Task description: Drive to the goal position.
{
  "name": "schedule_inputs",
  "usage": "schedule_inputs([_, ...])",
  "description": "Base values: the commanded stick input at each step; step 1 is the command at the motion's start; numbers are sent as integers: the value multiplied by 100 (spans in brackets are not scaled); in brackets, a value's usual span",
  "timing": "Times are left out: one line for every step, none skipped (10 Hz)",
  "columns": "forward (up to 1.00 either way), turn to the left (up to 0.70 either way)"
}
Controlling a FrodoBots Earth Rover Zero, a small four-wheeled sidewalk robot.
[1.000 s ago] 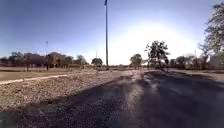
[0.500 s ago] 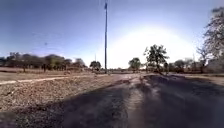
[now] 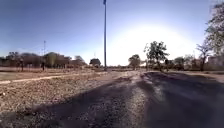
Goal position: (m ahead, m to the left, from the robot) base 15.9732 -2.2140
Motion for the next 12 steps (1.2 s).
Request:
schedule_inputs([50, 0])
schedule_inputs([50, 0])
schedule_inputs([50, 0])
schedule_inputs([50, 0])
schedule_inputs([50, 0])
schedule_inputs([50, 0])
schedule_inputs([50, 0])
schedule_inputs([50, 0])
schedule_inputs([50, 0])
schedule_inputs([50, 0])
schedule_inputs([50, 0])
schedule_inputs([50, 0])
